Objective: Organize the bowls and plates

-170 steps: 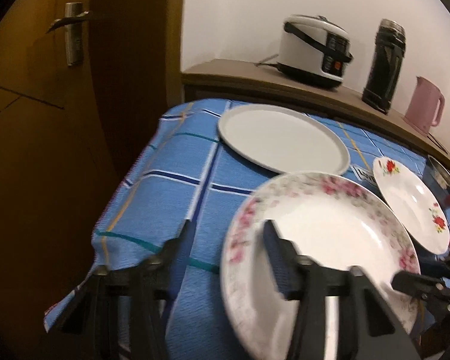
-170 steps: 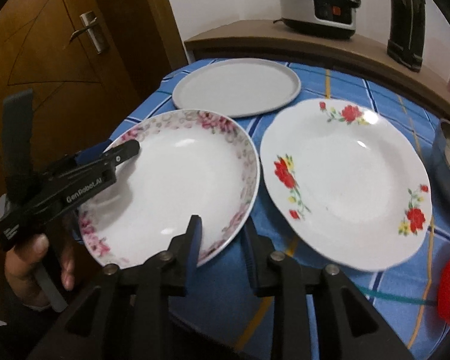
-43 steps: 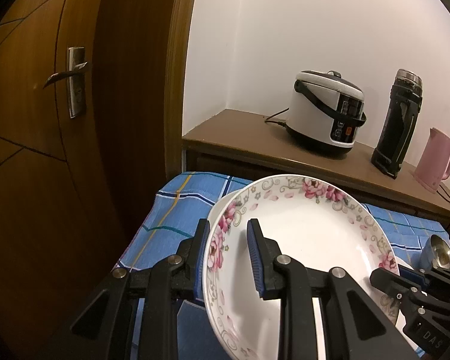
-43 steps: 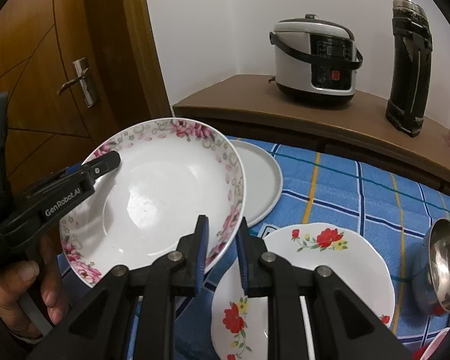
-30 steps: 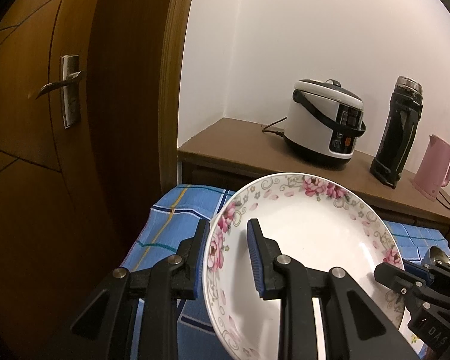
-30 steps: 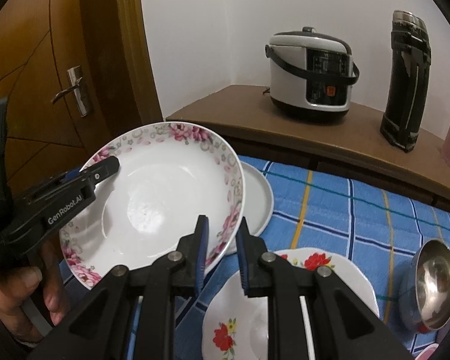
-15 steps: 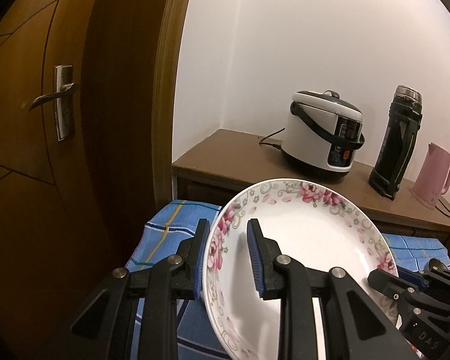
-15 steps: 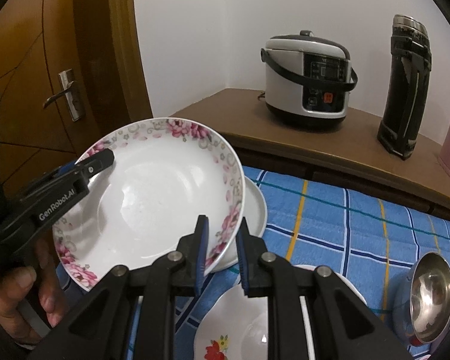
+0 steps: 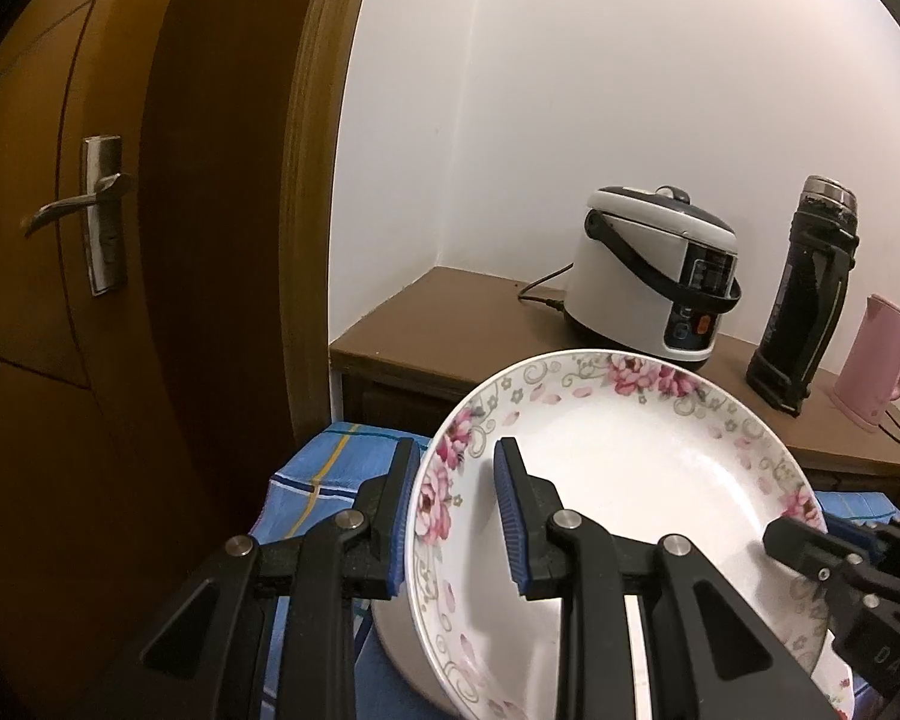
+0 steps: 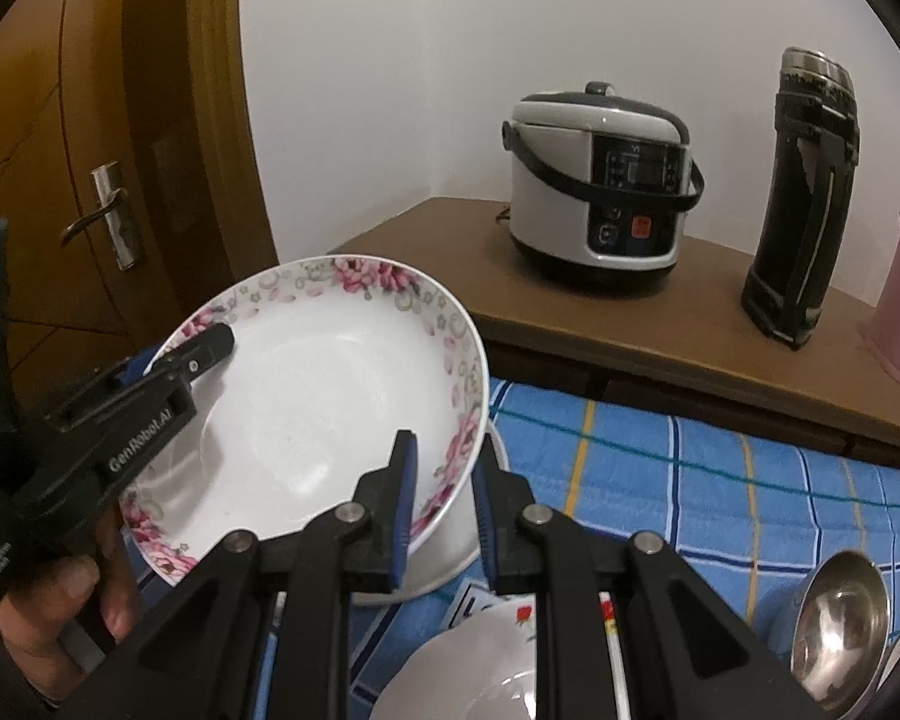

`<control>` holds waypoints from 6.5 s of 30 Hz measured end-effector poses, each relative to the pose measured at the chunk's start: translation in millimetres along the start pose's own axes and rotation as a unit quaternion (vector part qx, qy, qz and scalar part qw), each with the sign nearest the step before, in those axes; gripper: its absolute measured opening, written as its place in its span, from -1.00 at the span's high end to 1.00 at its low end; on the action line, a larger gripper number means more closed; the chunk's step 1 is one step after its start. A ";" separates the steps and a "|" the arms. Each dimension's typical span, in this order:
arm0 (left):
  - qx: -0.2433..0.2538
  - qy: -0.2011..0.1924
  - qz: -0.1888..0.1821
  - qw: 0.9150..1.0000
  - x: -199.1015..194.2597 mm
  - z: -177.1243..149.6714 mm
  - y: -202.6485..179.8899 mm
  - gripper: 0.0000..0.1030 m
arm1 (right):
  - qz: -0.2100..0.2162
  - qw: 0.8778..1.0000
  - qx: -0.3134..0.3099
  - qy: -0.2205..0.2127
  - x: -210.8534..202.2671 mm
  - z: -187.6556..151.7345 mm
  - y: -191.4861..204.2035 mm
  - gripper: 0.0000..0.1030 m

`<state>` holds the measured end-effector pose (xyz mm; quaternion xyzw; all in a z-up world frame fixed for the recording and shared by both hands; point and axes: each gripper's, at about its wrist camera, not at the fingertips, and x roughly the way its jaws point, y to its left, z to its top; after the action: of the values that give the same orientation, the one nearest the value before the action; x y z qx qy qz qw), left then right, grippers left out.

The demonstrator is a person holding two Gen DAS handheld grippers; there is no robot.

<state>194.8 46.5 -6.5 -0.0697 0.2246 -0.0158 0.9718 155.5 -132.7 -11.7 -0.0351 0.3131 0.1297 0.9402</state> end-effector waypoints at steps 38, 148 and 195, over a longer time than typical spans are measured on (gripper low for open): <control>0.003 0.019 0.032 0.999 52.9 -15.5 5.5 0.46 | -0.024 0.998 -0.013 0.052 63.0 9.5 -5.2 0.64; 0.015 0.063 0.007 0.998 45.7 -29.7 6.0 -0.29 | -0.084 0.992 0.047 0.077 -56.8 -52.6 -86.4 -0.10; 0.152 0.201 -0.142 0.957 -13.4 -121.8 -111.7 0.30 | -0.046 0.986 0.082 0.137 -44.0 -115.0 -111.7 0.43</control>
<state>129.4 -78.8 -93.0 0.0525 0.3984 -0.2009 0.8934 84.7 -267.1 -79.3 0.0101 0.4464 0.0545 0.8931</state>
